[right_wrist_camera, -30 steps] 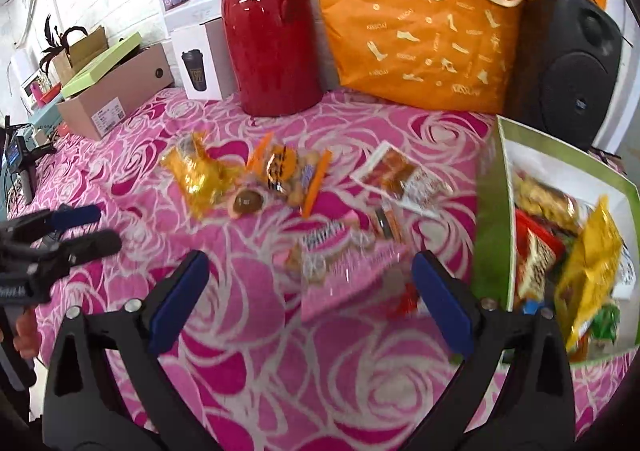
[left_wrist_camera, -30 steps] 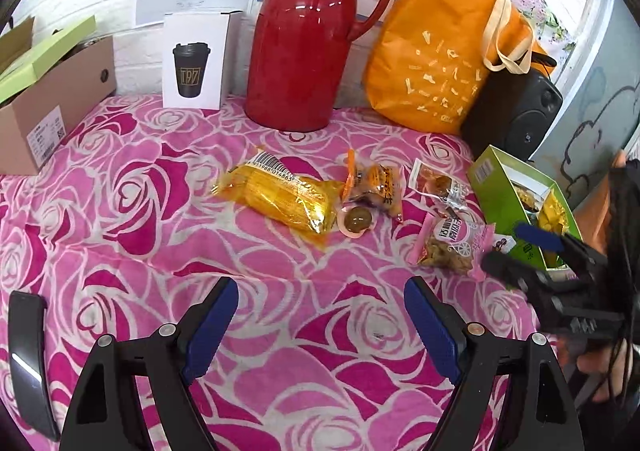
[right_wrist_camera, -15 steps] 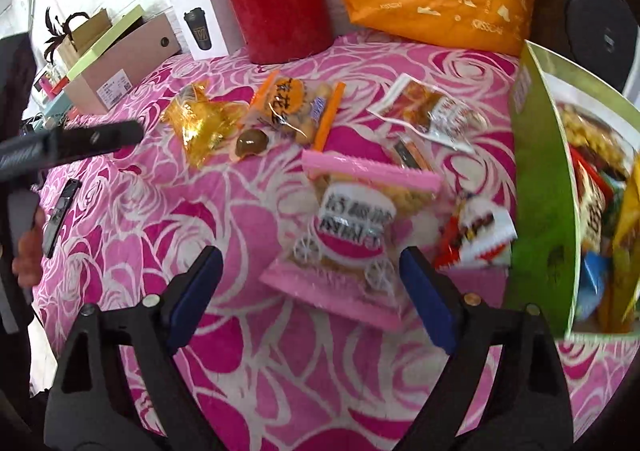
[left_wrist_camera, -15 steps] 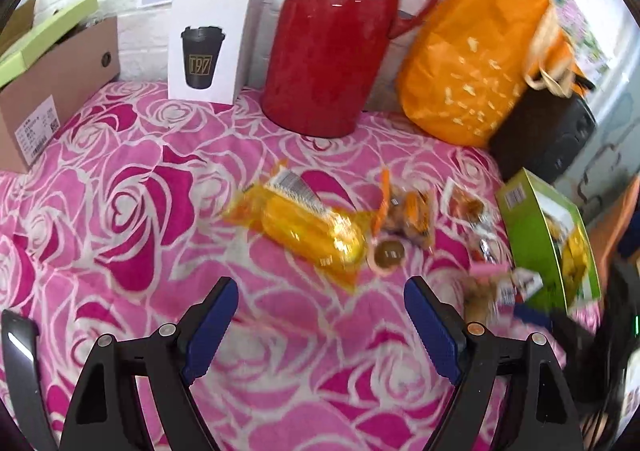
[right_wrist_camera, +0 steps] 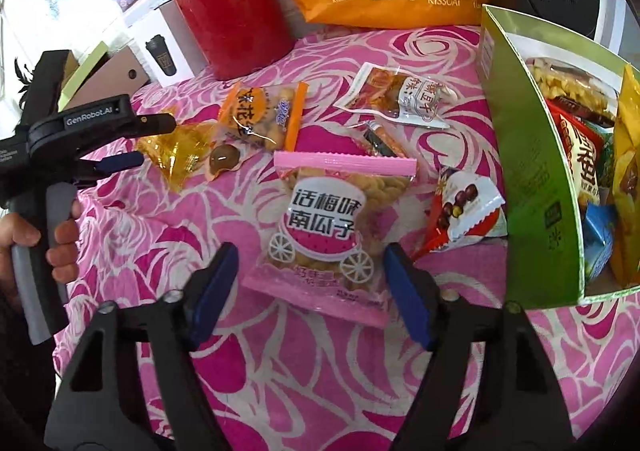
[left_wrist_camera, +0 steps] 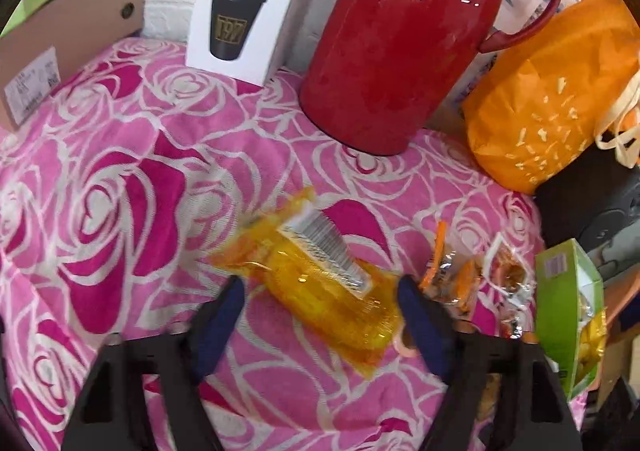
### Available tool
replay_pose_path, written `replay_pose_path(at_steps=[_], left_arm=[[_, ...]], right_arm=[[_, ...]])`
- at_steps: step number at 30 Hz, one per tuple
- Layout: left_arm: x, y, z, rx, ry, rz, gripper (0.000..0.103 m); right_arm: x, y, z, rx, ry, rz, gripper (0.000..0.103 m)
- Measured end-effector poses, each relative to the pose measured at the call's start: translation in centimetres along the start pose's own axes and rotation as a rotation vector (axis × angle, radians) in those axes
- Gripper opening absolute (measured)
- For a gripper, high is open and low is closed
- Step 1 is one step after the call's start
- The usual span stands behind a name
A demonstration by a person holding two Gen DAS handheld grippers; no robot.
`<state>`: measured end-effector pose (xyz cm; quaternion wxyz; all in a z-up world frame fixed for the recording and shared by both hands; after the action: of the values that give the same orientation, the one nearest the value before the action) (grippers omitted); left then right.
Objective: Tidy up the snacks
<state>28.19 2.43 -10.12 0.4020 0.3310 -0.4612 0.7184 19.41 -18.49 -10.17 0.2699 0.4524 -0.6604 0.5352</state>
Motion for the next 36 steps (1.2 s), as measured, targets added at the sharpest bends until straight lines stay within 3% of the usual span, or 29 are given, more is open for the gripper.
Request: replay_pose_path(at_steps=[1, 3, 8, 11, 13, 21, 23, 24, 28, 30, 31, 34, 36], left_arm=[[0.0, 0.2, 0.1, -0.011, 0.003, -0.012, 0.060], [0.2, 0.3, 0.3, -0.027, 0.002, -0.012, 0.060], [0.8, 0.6, -0.3, 0.022, 0.023, -0.035, 0.062], [0.9, 0.6, -0.7, 0.045, 0.007, -0.040, 0.067], [1.2, 0.9, -0.9, 0.062, 0.008, -0.045, 0.067], [2.5, 1.5, -2.0, 0.105, -0.024, 0.006, 0.075], [1.7, 1.3, -1.9, 0.102, -0.035, -0.011, 0.075], [1.1, 1.2, -1.9, 0.101, -0.029, -0.020, 0.075], [0.4, 0.8, -1.6, 0.091, 0.003, -0.010, 0.074], [0.5, 0.6, -1.1, 0.054, 0.007, -0.001, 0.059], [0.4, 0.6, -0.7, 0.040, 0.019, -0.008, 0.057], [0.3, 0.6, -0.7, 0.045, 0.014, -0.008, 0.058], [-0.1, 0.5, -1.1, 0.073, 0.028, -0.021, 0.064]], right_arm=[[-0.1, 0.0, 0.1, -0.007, 0.004, -0.001, 0.055], [-0.4, 0.1, 0.2, -0.027, -0.002, -0.007, 0.047], [0.0, 0.3, 0.1, -0.039, -0.007, 0.000, 0.047], [0.5, 0.2, -0.1, -0.069, -0.017, 0.011, 0.058], [0.9, -0.1, -0.2, -0.094, 0.002, 0.025, 0.076], [-0.7, -1.3, -0.6, -0.214, 0.050, 0.033, 0.079], [-1.4, -1.5, -0.7, -0.208, 0.065, 0.030, 0.069], [-1.6, -1.4, -0.7, -0.188, 0.086, 0.025, 0.059], [-1.4, -0.9, -0.9, -0.117, 0.088, 0.029, 0.057], [-1.3, -0.7, -0.8, -0.106, 0.080, 0.030, 0.056], [-1.3, -0.7, -0.8, -0.104, 0.077, 0.032, 0.056], [-1.3, -0.6, -0.5, -0.111, 0.063, 0.040, 0.056], [-1.0, -0.5, -0.4, -0.118, 0.052, 0.042, 0.056]])
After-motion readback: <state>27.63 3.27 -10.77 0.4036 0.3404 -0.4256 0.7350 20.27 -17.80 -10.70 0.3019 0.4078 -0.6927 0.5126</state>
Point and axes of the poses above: each gripper's, at about its wrist camera, not at the fingertips, and x roughly against the way its jaws point, z to its right, y to its underside, the point moved 7 cm from there along -x, roughly the way its jaws point, and after that the axes turned 3 degrees about -z, right-handed, at the moved point
